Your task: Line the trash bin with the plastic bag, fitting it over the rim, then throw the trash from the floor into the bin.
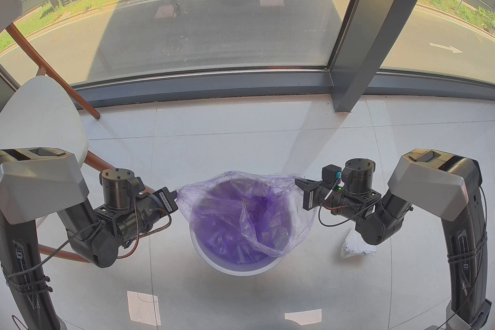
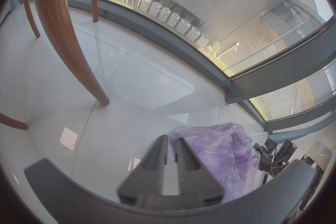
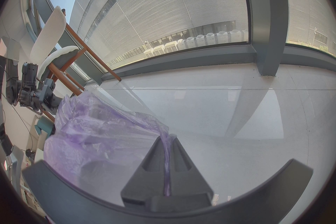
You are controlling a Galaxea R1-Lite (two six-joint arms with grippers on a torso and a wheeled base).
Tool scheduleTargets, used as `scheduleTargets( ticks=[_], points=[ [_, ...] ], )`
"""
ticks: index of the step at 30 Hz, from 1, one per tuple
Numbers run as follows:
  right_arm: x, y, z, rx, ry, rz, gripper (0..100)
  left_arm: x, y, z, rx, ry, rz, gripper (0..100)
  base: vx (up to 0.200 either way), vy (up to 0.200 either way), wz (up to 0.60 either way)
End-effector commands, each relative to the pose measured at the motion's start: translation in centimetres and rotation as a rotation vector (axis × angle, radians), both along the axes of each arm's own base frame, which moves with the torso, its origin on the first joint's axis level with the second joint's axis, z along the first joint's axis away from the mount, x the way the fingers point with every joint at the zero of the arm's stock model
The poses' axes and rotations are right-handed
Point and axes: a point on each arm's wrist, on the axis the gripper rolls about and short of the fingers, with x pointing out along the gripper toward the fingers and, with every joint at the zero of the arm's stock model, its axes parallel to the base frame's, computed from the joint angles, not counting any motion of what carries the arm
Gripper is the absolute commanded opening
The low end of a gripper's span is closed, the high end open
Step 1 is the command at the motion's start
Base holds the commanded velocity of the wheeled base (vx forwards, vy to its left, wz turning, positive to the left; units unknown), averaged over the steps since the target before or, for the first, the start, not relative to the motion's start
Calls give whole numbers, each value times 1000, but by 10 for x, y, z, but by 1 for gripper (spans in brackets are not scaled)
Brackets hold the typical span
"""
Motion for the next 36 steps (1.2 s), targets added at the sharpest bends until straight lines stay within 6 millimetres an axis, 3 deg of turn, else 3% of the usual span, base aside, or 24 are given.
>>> scheduleTargets(
  ticks=[1, 2, 13, 22, 26, 29, 32, 36],
  points=[
    [-5, -1, -6, -6, 13, 1, 0, -8, 4, -11, 2, 14, 5, 100, 0, 0, 0],
    [-4, -3, -5, -6, 13, -4, 100, -8, 5, -15, 1, 11, 7, 100, 0, 0, 0],
    [-13, -19, 9, 156, 87, -91, 100, -31, 14, -17, -167, 96, 107, 100, 0, 0, 0],
    [-25, -41, 9, 325, 116, -158, 100, -55, 22, 21, -264, -47, 114, 100, 0, 0, 0],
    [-37, -45, 6, 404, 128, -163, 100, -70, 21, 59, -402, -119, 92, 100, 0, 0, 0],
    [-42, -46, 4, 396, 140, -164, 100, -81, 10, 65, -431, -55, 37, 100, 0, 0, 0],
    [-42, -43, 4, 393, 137, -166, 100, -99, -13, 59, -383, 117, -36, 100, 0, 0, 0],
    [-43, -40, 2, 385, 135, -166, 100, -103, -35, 54, -336, 229, -97, 100, 0, 0, 0]
  ],
)
